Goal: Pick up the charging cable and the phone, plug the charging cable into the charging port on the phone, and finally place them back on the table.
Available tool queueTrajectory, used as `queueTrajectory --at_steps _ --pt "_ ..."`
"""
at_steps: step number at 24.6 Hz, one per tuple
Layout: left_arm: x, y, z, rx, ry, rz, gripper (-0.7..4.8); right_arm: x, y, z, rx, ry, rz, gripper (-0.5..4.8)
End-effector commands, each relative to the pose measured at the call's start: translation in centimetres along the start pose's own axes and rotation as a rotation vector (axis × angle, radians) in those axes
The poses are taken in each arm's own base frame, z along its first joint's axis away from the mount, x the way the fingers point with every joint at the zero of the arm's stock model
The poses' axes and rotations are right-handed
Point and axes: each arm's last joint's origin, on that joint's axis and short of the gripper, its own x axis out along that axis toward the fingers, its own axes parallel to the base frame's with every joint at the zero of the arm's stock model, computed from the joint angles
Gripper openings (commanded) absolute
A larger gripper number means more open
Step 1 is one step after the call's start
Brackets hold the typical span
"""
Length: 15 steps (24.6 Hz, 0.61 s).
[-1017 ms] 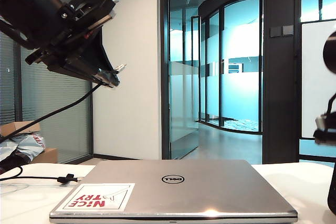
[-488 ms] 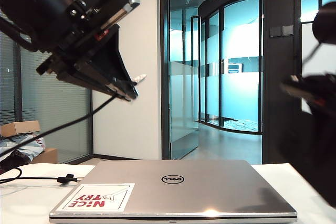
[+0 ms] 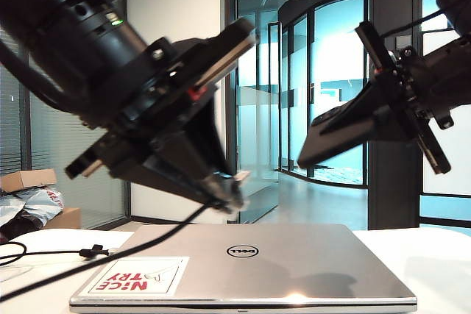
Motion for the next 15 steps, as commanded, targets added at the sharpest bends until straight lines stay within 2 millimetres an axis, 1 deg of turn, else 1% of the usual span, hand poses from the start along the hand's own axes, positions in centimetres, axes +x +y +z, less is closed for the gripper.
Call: queueTrajectory --at_steps 1,5,8,12,15 --pt "0.2 -1.2 0.1 -0.034 -0.032 -0.059 -0.06 -0.1 0.3 0.1 0.071 -0.038 0.071 -0.06" --pt "0.2 -1.5 0.2 -0.068 -0.054 -0.079 -0.06 -0.2 -0.4 -0.8 0.166 -0.04 0.093 -0.06" --pt "0.2 -1.5 0.3 -0.067 -0.058 -0.083 -0.06 0.1 -0.5 -2.0 0.14 -0.027 0.12 -0.06" --pt "0.3 -1.7 0.2 -0.054 -0.055 -0.086 -0.06 0.8 0.3 -3.3 0.071 -0.007 0.184 -0.06" --pt "0.3 -1.7 0.2 -0.054 -0.054 -0.086 -0.06 1.0 0.6 -3.6 0.06 0.002 0.194 -0.06"
